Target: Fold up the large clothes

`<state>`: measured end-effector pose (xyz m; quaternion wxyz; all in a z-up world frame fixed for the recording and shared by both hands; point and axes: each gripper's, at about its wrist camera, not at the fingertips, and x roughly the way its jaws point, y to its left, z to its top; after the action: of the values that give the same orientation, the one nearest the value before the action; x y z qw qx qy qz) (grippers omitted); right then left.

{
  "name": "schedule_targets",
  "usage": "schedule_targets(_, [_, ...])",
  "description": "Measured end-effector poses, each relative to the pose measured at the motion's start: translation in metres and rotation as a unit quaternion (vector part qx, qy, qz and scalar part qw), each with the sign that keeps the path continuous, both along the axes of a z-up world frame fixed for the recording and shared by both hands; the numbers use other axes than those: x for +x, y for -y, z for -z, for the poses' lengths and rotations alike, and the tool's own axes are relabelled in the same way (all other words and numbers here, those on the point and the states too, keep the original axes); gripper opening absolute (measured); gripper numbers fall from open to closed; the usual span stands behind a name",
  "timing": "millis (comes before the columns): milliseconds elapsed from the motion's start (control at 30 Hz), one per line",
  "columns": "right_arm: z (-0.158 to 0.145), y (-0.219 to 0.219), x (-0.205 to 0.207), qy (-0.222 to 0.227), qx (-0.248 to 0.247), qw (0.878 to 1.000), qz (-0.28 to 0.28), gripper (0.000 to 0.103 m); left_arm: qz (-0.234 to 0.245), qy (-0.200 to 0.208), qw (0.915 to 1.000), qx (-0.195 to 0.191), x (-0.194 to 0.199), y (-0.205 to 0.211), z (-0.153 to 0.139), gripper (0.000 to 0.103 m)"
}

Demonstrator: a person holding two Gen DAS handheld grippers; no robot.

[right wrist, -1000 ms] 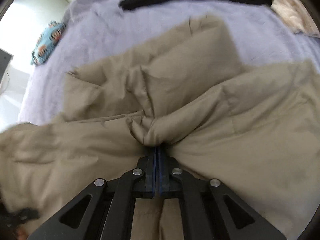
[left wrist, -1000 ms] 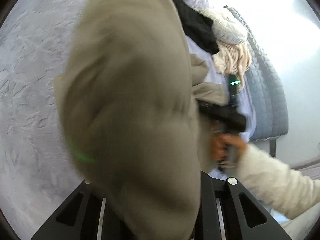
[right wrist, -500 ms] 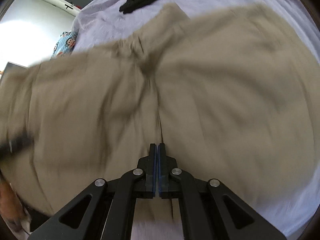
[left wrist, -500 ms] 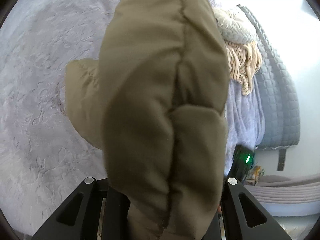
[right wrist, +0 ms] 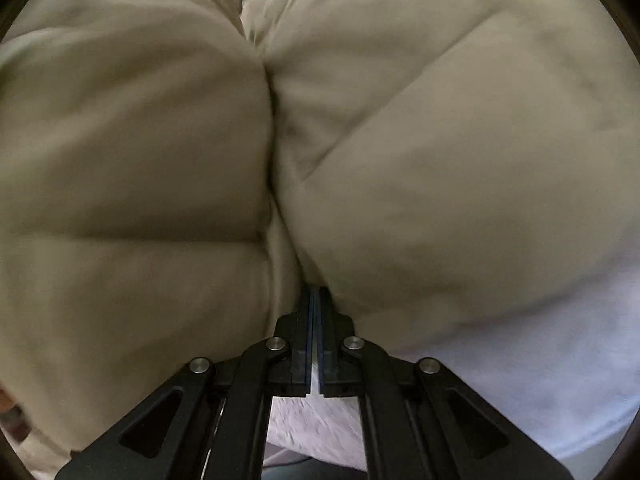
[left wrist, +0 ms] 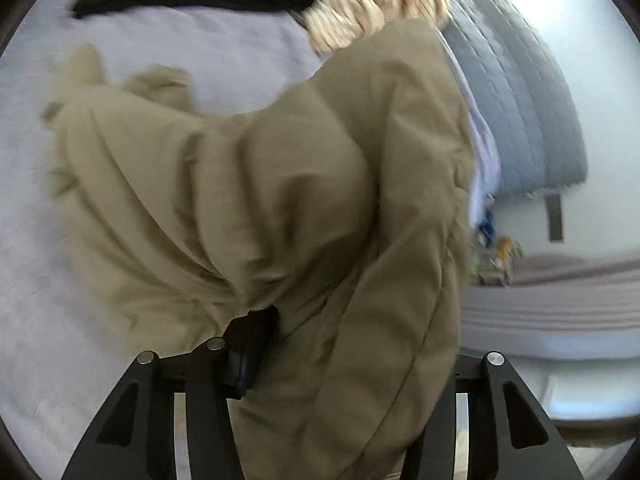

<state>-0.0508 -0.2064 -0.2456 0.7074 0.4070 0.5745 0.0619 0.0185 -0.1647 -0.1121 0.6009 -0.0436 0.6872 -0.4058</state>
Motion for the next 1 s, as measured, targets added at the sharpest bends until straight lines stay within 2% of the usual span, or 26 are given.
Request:
schedule_targets(67, [-0.01,0.02,-0.01,-0.002,-0.011,1.0,0.011,0.005,0.02,-0.032,0.9987,-0.034,0.005,0.015,0.015,0.072])
schedule_targets(167, [-0.025,0.047,-0.025,-0.003,-0.012,0.999,0.033,0.009,0.025,-0.047,0.9964,-0.065,0.018,0.035,0.04,0.072])
schedule_targets(200, [-0.03,0.053,-0.028,-0.002,-0.016,0.999,0.038,0.024,0.02,-0.049,0.9966,-0.064,0.019,0.035,0.049,0.072])
schedule_targets(233, [-0.038,0.058,-0.034,0.002,-0.023,0.999,0.043,0.056,0.016,-0.049,0.9967,-0.063,0.016,0.042,0.06,0.072])
schedule_targets(300, [-0.059,0.066,-0.045,0.031,-0.032,0.998,0.046,0.088,0.012,-0.044,0.9971,-0.061,0.016,0.051,0.068,0.072])
schedule_targets(433, [-0.089,0.056,-0.048,0.074,-0.021,0.997,0.014,0.088,0.031,-0.01,0.9986,-0.042,-0.003,0.093,0.063,0.072])
schedule_targets(567, [-0.094,0.026,-0.017,0.095,-0.018,0.995,-0.019,0.088,0.042,0.027,0.9982,-0.033,-0.002,0.106,0.049,0.072])
schedule_targets(600, [-0.093,0.024,-0.018,0.09,-0.033,0.995,-0.018,0.088,0.042,0.048,0.9973,-0.035,-0.001,0.108,0.037,0.072])
schedule_targets(633, [-0.088,0.022,-0.009,0.071,-0.072,0.995,-0.006,0.086,0.04,0.065,0.9963,-0.039,0.001,0.109,0.029,0.072])
schedule_targets(667, [-0.085,0.024,-0.004,0.057,-0.094,0.994,0.007,0.08,0.036,0.094,0.9938,-0.047,0.001,0.102,0.012,0.072])
schedule_targets(700, [-0.081,0.029,-0.001,0.048,-0.097,0.994,0.024,0.049,0.026,0.129,0.9901,-0.049,0.002,0.093,-0.004,0.072])
schedule_targets(733, [-0.076,0.036,-0.001,0.041,-0.087,0.995,0.041,0.023,0.016,0.154,0.9871,-0.043,0.003,0.085,-0.015,0.072])
schedule_targets(800, [-0.071,0.051,-0.006,0.035,-0.083,0.993,0.078,0.017,-0.016,0.223,0.9745,-0.013,0.007,0.061,-0.03,0.072])
schedule_targets(867, [-0.071,0.058,-0.015,0.037,-0.099,0.991,0.086,0.015,-0.046,0.267,0.962,0.03,0.014,0.032,-0.027,0.072])
schedule_targets(933, [-0.074,0.062,-0.017,0.046,-0.105,0.99,0.079,0.014,-0.07,0.278,0.9543,0.083,0.023,0.013,-0.005,0.072])
schedule_targets(1000, [-0.076,0.052,-0.014,0.054,-0.116,0.989,0.068,0.014,-0.077,0.281,0.9493,0.119,0.028,0.003,0.017,0.072])
